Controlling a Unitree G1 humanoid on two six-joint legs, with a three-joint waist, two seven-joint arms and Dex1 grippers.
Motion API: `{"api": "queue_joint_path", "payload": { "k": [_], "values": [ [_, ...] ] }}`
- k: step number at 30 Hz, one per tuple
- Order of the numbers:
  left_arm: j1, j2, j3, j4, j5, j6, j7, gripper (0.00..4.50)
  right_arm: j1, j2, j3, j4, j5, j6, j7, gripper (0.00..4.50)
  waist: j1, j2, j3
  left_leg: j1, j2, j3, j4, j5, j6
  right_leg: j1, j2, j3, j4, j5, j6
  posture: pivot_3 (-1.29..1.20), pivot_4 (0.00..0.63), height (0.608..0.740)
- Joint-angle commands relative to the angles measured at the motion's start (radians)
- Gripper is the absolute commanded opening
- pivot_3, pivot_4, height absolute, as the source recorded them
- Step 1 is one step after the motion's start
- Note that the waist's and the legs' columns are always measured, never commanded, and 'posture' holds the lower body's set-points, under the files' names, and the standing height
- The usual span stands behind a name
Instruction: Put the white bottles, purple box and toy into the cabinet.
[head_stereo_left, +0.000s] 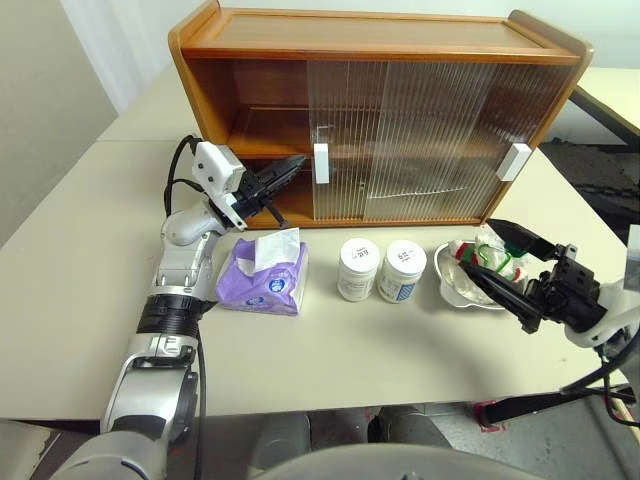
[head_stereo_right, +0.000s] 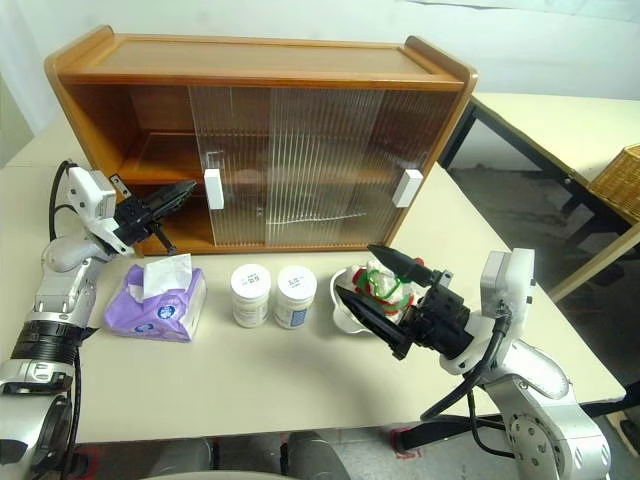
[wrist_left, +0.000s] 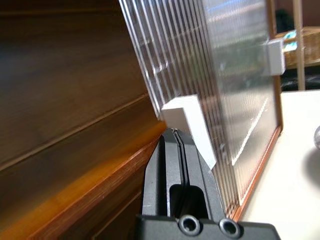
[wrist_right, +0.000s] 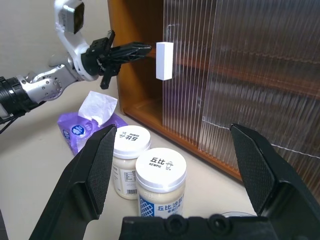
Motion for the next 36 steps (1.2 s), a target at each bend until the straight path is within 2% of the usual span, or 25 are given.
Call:
{"api": "queue_joint_path", "payload": {
  "k": [1,8,31,36],
  "values": [
    [-0.021,-0.018,-0.035,0.033,0.045,-0.009,0.022,0.05,-0.008,-0.015,-0.017,-0.024,0.02,0.02,-0.008,4.5,0.0,0.0,0.0,0.0,0.0,0.0,0.0,0.0,0.0,0.0,0.0,0.0,0.0,0.0,0.0,0.04,0.0,0.74],
    [-0.058,-0.041,-0.062,0.072,0.086,-0.03,0.048,0.05,-0.012,-0.01,-0.01,-0.022,0.007,0.016,-0.013,4.5,-0.002,0.0,0.0,0.0,-0.001,0.0,0.0,0.0,0.0,0.0,0.0,0.0,-0.001,0.0,0.001,0.03,0.0,0.74],
    [-0.178,-0.148,-0.13,0.189,0.091,-0.082,0.022,0.05,0.094,0.038,-0.039,0.022,-0.042,-0.095,0.051,4.5,-0.019,0.002,-0.001,-0.003,-0.001,0.0,0.0,-0.001,0.002,0.001,0.0,0.0,-0.007,0.003,0.015,-0.02,0.0,0.74],
    [-0.188,-0.132,-0.11,0.172,0.083,-0.064,0.028,0.05,0.104,0.035,-0.058,0.025,-0.035,-0.1,0.062,4.5,-0.019,0.004,-0.002,-0.005,0.0,0.0,0.0,-0.001,0.003,0.001,0.0,0.0,-0.014,0.005,0.015,-0.02,0.0,0.74]
  ]
}}
